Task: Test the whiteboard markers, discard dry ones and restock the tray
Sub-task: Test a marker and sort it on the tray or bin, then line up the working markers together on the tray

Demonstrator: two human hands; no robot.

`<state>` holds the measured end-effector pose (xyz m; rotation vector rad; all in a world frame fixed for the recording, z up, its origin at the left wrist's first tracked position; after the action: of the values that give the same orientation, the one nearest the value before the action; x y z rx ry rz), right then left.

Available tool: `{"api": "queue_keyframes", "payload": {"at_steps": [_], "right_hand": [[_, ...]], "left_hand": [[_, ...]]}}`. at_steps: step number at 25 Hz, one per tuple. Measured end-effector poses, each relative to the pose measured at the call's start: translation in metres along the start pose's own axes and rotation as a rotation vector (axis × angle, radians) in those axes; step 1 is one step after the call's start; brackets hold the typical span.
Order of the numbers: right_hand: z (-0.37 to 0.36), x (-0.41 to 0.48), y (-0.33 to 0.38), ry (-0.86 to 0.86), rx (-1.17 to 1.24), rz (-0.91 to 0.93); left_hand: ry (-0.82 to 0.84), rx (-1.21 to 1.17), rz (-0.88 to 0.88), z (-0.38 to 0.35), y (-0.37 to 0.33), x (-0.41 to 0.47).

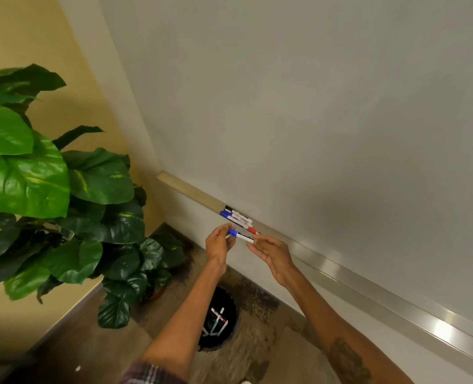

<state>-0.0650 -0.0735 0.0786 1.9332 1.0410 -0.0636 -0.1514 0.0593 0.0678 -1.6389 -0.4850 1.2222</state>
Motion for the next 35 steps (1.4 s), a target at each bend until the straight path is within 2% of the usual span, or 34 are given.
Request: {"api": "queue_keyframes", "payload": {"at_steps": [3, 7, 10, 14, 16, 23, 35], "right_hand": [[0.015, 0.016, -0.042, -0.11, -0.159, -0.098], [0.04, 0.032, -0.101, -0.197, -0.473, -0.202], [0.042, 0.035, -0.134, -0.211, -0.685, -0.25], [0.007, 0.026, -0.151, -0.016, -0.545, -0.383], [-0.004, 0.026, -0.148, 0.037, -0.521, -0.387], [0.02, 0.026, -0.117, -0.058, -0.548, -0.297], [0.109, -0.018, -0.003, -0.135, -0.596, -0.027]], "left_hand": [[-0.051, 0.176, 0.132, 0.025, 0.033, 0.015], [-0.09, 0.304, 0.187, 0.056, 0.065, 0.018], [-0.042, 0.344, 0.203, 0.074, 0.078, 0.017], [-0.036, 0.397, 0.205, 0.091, 0.086, 0.023], [-0.039, 0.41, 0.205, 0.097, 0.088, 0.027], [-0.006, 0.464, 0.17, 0.072, 0.085, 0.019], [0.334, 0.626, 0.049, -0.079, 0.083, -0.033]]}}
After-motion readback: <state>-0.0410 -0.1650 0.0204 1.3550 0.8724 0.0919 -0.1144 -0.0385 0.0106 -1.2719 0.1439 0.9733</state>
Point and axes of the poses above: each hand's wrist, its own x-axis towards the middle knuckle, its own z-axis out of the back of the hand, y = z × x, the point moved 2 cm from there along x, towards the middle knuckle, and after that the axes turned 13 degrees about x, right-handed, at the moved point
